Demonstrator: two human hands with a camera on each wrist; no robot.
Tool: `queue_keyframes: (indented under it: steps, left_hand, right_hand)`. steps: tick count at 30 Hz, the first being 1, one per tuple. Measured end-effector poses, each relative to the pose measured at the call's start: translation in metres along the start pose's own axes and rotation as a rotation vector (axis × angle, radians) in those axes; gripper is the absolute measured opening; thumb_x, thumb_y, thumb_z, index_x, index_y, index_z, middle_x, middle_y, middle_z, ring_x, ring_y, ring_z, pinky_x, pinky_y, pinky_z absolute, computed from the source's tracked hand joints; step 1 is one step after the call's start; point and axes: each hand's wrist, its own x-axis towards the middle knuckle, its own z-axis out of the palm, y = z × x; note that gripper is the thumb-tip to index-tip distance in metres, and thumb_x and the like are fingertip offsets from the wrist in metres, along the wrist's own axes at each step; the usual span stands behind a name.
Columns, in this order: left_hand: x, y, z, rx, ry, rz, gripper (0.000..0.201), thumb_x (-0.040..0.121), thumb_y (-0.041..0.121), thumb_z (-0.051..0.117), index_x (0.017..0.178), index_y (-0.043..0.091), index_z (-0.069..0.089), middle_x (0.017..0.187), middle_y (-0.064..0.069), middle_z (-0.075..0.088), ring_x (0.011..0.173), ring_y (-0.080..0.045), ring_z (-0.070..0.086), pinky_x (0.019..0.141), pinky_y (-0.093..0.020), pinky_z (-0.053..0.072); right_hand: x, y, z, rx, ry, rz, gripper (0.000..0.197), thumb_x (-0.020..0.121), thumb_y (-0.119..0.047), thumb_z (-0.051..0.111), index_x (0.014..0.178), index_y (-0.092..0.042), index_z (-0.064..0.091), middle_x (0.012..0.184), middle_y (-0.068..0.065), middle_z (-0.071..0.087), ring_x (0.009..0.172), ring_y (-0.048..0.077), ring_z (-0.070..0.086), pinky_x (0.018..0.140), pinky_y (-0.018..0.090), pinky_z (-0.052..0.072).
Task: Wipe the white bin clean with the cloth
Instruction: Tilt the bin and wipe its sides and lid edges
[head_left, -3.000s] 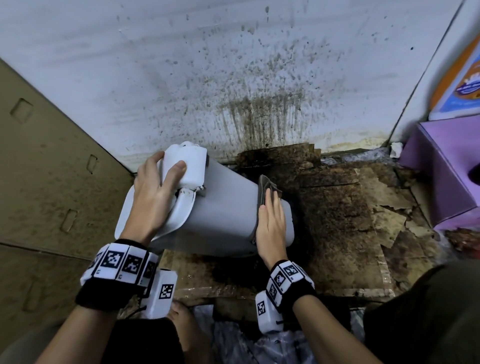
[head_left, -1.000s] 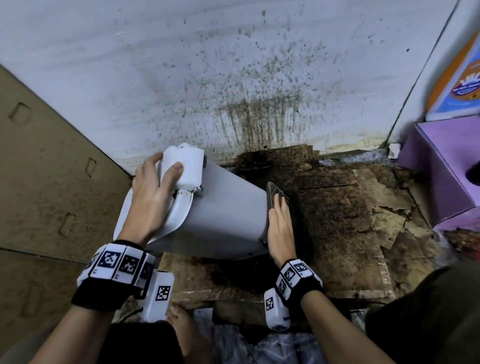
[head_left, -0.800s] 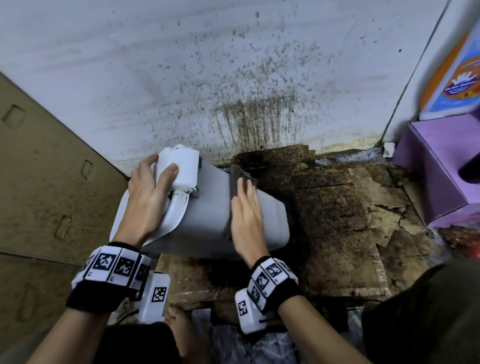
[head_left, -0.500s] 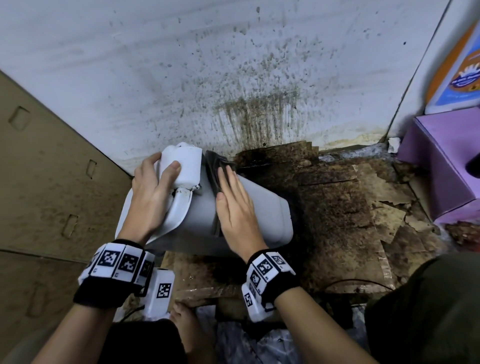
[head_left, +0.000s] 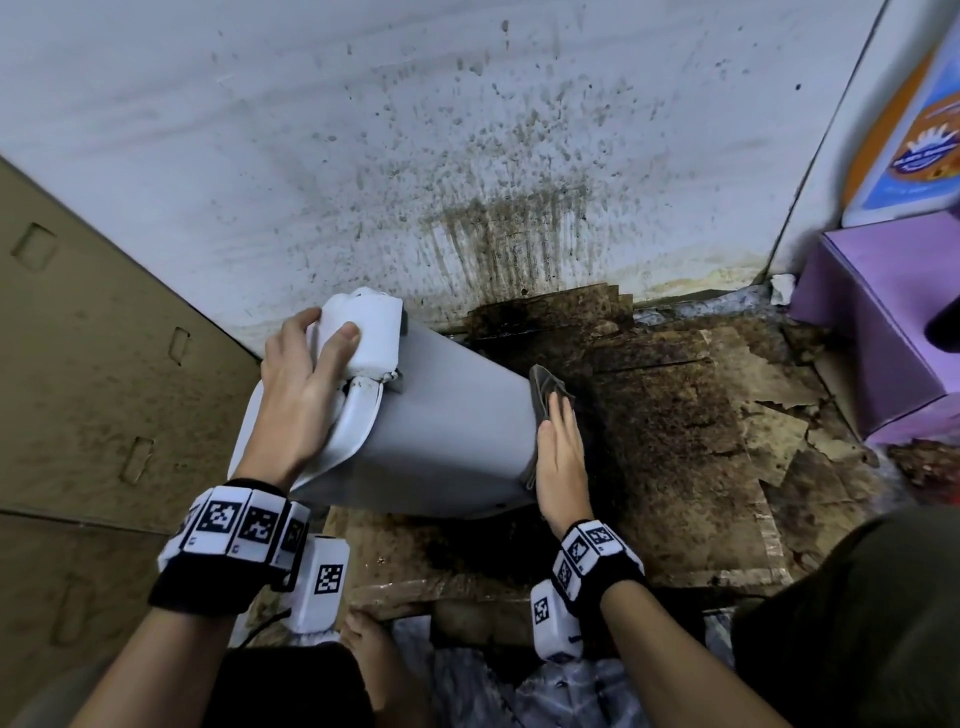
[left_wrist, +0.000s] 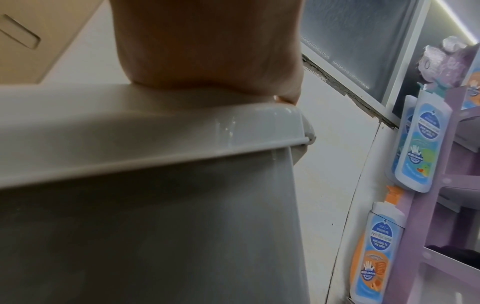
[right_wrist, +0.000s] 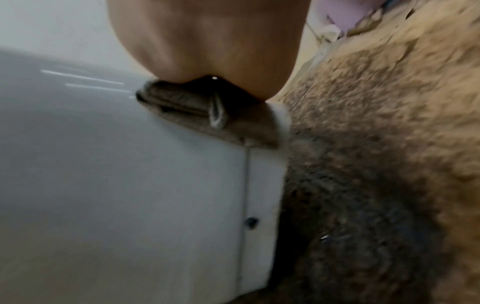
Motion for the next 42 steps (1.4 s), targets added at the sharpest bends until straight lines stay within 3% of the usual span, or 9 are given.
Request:
queue_keyframes:
  steps: [5,12,21,27,31,33,36,39,42]
  left_hand:
    - [-0.003,0.006,0.0,0.019,-0.005,-0.015,0.095,0.078,0.077,0.035,0.15,0.014,0.04,0.151,-0.011,0.04,0.143,-0.027,0.034,0.12,-0.05,0.027]
    - [-0.005,0.003,-0.001,0.036,-0.01,-0.012,0.094,0.079,0.076,0.034,0.149,0.015,0.041,0.15,-0.011,0.041,0.142,-0.027,0.034,0.119,-0.047,0.028]
    - [-0.006,0.007,-0.003,0.023,-0.027,-0.028,0.098,0.076,0.077,0.033,0.151,0.016,0.038,0.152,-0.01,0.039,0.144,-0.025,0.031,0.116,-0.039,0.025]
    - [-0.007,0.004,-0.006,-0.005,-0.023,-0.035,0.093,0.077,0.078,0.035,0.149,0.02,0.039,0.149,-0.008,0.039,0.143,-0.024,0.032,0.119,-0.043,0.026]
    - [-0.009,0.007,-0.003,-0.006,-0.032,-0.015,0.093,0.076,0.078,0.035,0.15,0.021,0.038,0.15,-0.007,0.039,0.143,-0.022,0.031,0.118,-0.039,0.025]
    - [-0.006,0.005,-0.004,0.001,-0.019,-0.012,0.093,0.077,0.077,0.035,0.15,0.019,0.039,0.15,-0.007,0.04,0.143,-0.023,0.032,0.119,-0.043,0.025]
    - [0.005,-0.006,-0.006,0.02,-0.012,-0.01,0.091,0.082,0.083,0.038,0.144,0.017,0.047,0.144,-0.011,0.049,0.138,-0.03,0.041,0.117,-0.055,0.031]
    - [0.01,-0.014,-0.003,0.058,-0.02,0.005,0.093,0.08,0.091,0.038,0.137,0.018,0.052,0.137,-0.013,0.056,0.131,-0.034,0.048,0.111,-0.059,0.036]
    - [0.01,-0.012,0.001,0.079,-0.013,0.007,0.088,0.083,0.085,0.041,0.14,0.019,0.051,0.138,-0.01,0.057,0.132,-0.032,0.049,0.112,-0.055,0.037]
  right_hand:
    - [-0.004,-0.049,0.03,-0.002,0.069,-0.047,0.05,0.11,-0.026,0.029,0.16,-0.02,0.024,0.169,0.002,0.013,0.156,0.014,0.005,0.124,0.029,0.003]
    - [-0.034,-0.125,0.056,-0.058,-0.009,-0.408,0.059,0.104,-0.043,0.019,0.16,-0.024,0.021,0.169,-0.001,0.014,0.156,0.01,0.004,0.124,0.03,0.006]
    - [-0.018,-0.099,0.038,-0.132,-0.095,-0.416,0.058,0.106,-0.041,0.018,0.161,-0.023,0.017,0.169,-0.003,0.012,0.155,0.007,0.005,0.124,0.025,0.006]
    - [0.005,-0.02,0.01,-0.235,-0.045,-0.216,0.058,0.106,-0.036,0.018,0.16,-0.014,0.019,0.166,0.0,0.015,0.156,0.017,0.011,0.122,0.023,0.005]
    - [0.011,0.013,0.007,-0.269,0.024,-0.092,0.07,0.101,-0.045,0.012,0.156,-0.004,0.029,0.165,0.013,0.024,0.154,0.028,0.02,0.126,0.029,0.009]
    - [0.008,0.0,0.013,-0.326,0.048,-0.15,0.063,0.1,-0.03,0.018,0.143,0.006,0.046,0.159,0.023,0.033,0.149,0.042,0.03,0.124,0.045,0.021]
    - [0.002,-0.021,0.031,-0.368,0.004,-0.351,0.041,0.093,-0.005,0.029,0.112,0.01,0.062,0.145,0.034,0.047,0.134,0.055,0.045,0.107,0.067,0.038]
    - [-0.007,-0.056,0.04,-0.264,0.035,-0.356,0.048,0.1,-0.014,0.025,0.132,0.003,0.057,0.159,0.021,0.034,0.149,0.041,0.029,0.121,0.056,0.025]
    - [-0.021,-0.108,0.049,0.0,-0.032,-0.296,0.06,0.103,-0.039,0.019,0.159,-0.017,0.025,0.169,0.001,0.013,0.156,0.015,0.004,0.127,0.034,0.003]
